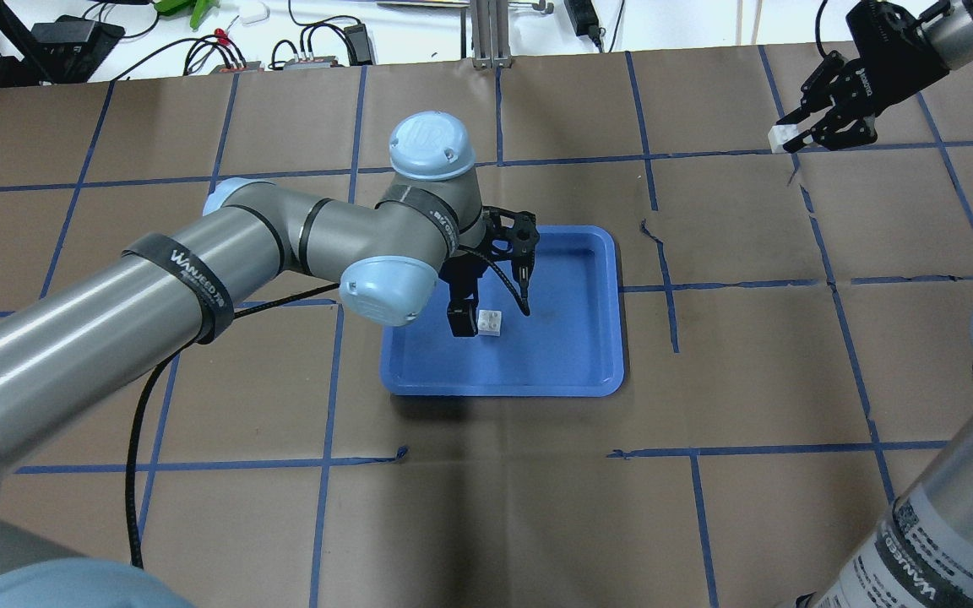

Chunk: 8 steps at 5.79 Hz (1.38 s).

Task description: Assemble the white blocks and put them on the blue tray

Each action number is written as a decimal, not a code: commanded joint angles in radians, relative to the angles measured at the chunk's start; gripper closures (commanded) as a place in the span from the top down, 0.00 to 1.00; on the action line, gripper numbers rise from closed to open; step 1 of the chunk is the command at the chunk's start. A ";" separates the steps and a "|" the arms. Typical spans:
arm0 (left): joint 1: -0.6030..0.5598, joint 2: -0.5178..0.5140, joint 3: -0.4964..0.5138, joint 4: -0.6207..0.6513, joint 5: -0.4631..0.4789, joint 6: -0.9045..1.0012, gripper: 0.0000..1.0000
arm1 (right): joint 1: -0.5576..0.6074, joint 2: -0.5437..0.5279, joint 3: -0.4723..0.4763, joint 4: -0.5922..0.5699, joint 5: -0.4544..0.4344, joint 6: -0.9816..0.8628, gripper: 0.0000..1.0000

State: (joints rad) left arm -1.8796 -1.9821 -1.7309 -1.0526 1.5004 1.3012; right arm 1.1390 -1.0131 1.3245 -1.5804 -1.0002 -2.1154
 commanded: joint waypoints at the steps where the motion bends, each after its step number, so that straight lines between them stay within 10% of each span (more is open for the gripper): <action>1: 0.072 0.141 0.061 -0.250 0.003 -0.080 0.94 | 0.049 -0.117 0.154 -0.026 0.011 0.002 0.31; 4: 0.086 0.254 0.226 -0.506 0.041 -0.466 0.99 | 0.171 -0.200 0.364 -0.252 0.055 0.122 0.31; 8: 0.192 0.408 0.195 -0.507 0.044 -1.012 0.99 | 0.376 -0.236 0.672 -0.831 0.081 0.597 0.31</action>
State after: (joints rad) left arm -1.7067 -1.5945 -1.5347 -1.5568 1.5440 0.4018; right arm 1.4591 -1.2454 1.9243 -2.2533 -0.9184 -1.6543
